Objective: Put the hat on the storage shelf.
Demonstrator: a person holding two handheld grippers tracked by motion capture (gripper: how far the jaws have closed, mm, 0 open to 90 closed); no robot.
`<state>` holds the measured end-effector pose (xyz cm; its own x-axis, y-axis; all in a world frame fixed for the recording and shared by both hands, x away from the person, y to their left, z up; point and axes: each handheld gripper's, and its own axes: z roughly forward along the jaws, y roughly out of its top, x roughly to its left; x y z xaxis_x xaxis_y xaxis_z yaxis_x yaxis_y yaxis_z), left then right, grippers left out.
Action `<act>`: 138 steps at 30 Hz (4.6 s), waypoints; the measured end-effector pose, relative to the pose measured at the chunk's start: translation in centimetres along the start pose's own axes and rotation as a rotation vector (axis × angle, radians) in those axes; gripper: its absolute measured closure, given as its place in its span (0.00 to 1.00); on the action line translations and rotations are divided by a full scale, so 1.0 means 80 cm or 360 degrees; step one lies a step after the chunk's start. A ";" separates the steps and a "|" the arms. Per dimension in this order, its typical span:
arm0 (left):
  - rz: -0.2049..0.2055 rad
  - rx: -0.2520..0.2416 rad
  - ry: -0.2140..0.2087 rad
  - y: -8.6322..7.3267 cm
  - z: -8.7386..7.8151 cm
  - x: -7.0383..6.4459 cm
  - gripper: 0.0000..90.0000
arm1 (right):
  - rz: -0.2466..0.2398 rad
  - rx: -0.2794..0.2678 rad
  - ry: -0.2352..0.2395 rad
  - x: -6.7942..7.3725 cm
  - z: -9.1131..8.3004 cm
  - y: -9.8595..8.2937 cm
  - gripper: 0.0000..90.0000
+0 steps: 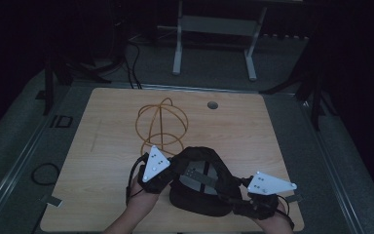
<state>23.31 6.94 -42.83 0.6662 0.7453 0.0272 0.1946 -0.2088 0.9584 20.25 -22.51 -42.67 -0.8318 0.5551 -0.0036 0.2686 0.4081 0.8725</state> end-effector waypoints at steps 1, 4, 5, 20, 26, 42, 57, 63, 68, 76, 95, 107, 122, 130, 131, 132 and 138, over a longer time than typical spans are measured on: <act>0.0005 -0.0005 -0.0003 0.001 -0.002 0.000 0.99 | -0.0005 0.0005 0.0008 0.001 -0.005 -0.002 0.46; 0.0023 -0.0028 0.0004 0.005 -0.006 0.003 0.99 | -0.0011 -0.0010 0.0046 0.002 -0.019 -0.009 0.44; 0.0023 -0.0035 0.0001 0.007 -0.008 0.004 0.99 | -0.0003 -0.0010 0.0057 0.001 -0.025 -0.012 0.43; 0.0241 -0.0202 -0.0560 0.017 -0.034 0.037 0.99 | -0.0134 -0.0171 -0.0023 -0.021 -0.067 0.006 0.48; 0.0238 -0.0246 -0.0801 0.023 -0.037 0.042 0.99 | -0.0263 -0.0173 0.0086 -0.009 -0.041 0.025 0.48; 0.0237 -0.0249 -0.0846 0.025 -0.029 0.033 0.99 | -0.0509 -0.0192 0.0284 0.011 -0.007 0.040 0.80; 0.0275 -0.0171 -0.0728 0.024 -0.025 0.035 0.95 | -0.0418 -0.0208 0.0271 0.011 -0.014 0.045 0.99; 0.0296 -0.0131 -0.0607 0.026 -0.027 0.037 0.69 | -0.0391 -0.0242 0.0228 0.003 -0.028 0.049 0.99; 0.0298 -0.0114 -0.0533 0.024 -0.030 0.041 0.66 | -0.0341 -0.0273 0.0145 -0.009 -0.042 0.050 0.99; 0.0299 -0.0064 -0.0437 0.008 -0.040 0.052 0.65 | -0.0231 -0.0301 -0.0006 -0.032 -0.058 0.054 0.99; 0.0164 0.0062 -0.0185 -0.070 -0.064 0.088 0.60 | -0.0128 -0.0335 -0.0255 -0.082 -0.045 0.115 0.98; 0.0030 0.0087 -0.0025 -0.118 -0.092 0.114 0.54 | -0.0172 -0.0319 -0.0327 -0.103 -0.019 0.177 0.98; -0.0194 0.0059 0.0138 -0.166 -0.110 0.136 0.03 | -0.0231 -0.0206 -0.0328 -0.097 0.051 0.239 0.98; -0.0202 0.0039 0.0214 -0.180 -0.112 0.139 0.03 | -0.0282 -0.0088 -0.0265 -0.084 0.097 0.248 0.98; -0.0208 0.0034 0.0213 -0.181 -0.113 0.140 0.03 | -0.0283 -0.0075 -0.0256 -0.083 0.102 0.248 0.98; -0.0218 0.0034 0.0208 -0.182 -0.113 0.141 0.03 | -0.0282 -0.0064 -0.0243 -0.082 0.107 0.248 0.98; -0.0226 0.0031 0.0200 -0.184 -0.113 0.141 0.03 | -0.0290 0.0004 -0.0179 -0.074 0.136 0.246 0.98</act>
<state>21.45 24.11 -54.05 0.5360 0.8412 -0.0716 0.2950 -0.1071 0.9495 35.73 -9.86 -30.81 -0.8074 0.5491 -0.2158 0.1200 0.5110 0.8511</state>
